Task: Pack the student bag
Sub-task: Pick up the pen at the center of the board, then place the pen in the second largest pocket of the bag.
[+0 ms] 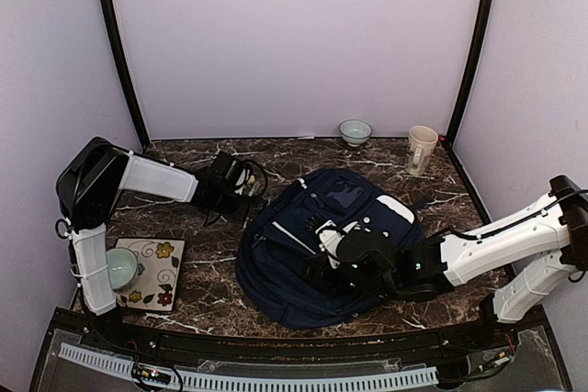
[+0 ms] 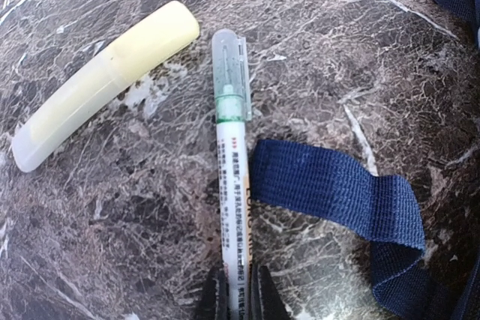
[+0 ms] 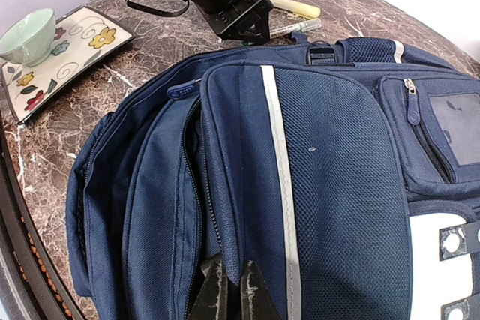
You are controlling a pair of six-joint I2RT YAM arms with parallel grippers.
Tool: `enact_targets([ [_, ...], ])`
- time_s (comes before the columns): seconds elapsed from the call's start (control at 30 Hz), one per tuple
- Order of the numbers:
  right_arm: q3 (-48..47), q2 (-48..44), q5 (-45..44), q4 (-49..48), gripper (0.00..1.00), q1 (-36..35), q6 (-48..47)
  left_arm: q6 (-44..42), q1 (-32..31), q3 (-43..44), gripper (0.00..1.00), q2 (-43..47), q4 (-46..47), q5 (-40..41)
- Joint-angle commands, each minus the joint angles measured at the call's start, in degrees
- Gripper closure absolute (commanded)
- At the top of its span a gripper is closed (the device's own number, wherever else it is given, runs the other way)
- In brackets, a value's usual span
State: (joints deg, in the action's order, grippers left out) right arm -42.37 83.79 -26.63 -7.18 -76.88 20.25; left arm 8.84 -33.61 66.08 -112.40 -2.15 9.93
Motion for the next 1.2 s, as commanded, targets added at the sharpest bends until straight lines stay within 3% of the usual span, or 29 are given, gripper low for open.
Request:
enact_targets([
  [0.0,-1.69,0.12,-1.65,1.83,1.0,-0.2,0.24,1.05,-2.2,-1.97,1.0,4.74,-2.99,2.51],
  [0.4,-4.94,0.25,-10.14,4.69,1.0,-0.11,2.04,10.56,-20.2,-17.0,1.0,29.57,-11.94,15.34],
  [0.57,-6.05,0.32,-13.42,6.17,1.0,0.04,3.01,15.55,-28.51,-20.99,1.0,36.37,-16.81,14.78],
  [0.7,-7.54,0.24,-15.4,7.55,1.0,0.52,4.08,16.76,-36.42,-20.76,1.0,37.26,-18.7,12.24],
  [0.87,-9.36,0.07,-17.41,10.15,1.0,0.94,5.26,21.51,-44.34,-14.45,1.0,34.34,-29.43,19.17],
  [1.0,-9.4,-0.35,-17.87,10.43,1.0,1.76,5.6,24.79,-46.76,-12.74,1.0,34.89,-34.91,23.28],
  [1.17,-9.58,-0.92,-16.86,10.27,1.0,1.99,4.94,20.86,-47.96,-16.13,1.0,38.92,-28.88,19.58],
])
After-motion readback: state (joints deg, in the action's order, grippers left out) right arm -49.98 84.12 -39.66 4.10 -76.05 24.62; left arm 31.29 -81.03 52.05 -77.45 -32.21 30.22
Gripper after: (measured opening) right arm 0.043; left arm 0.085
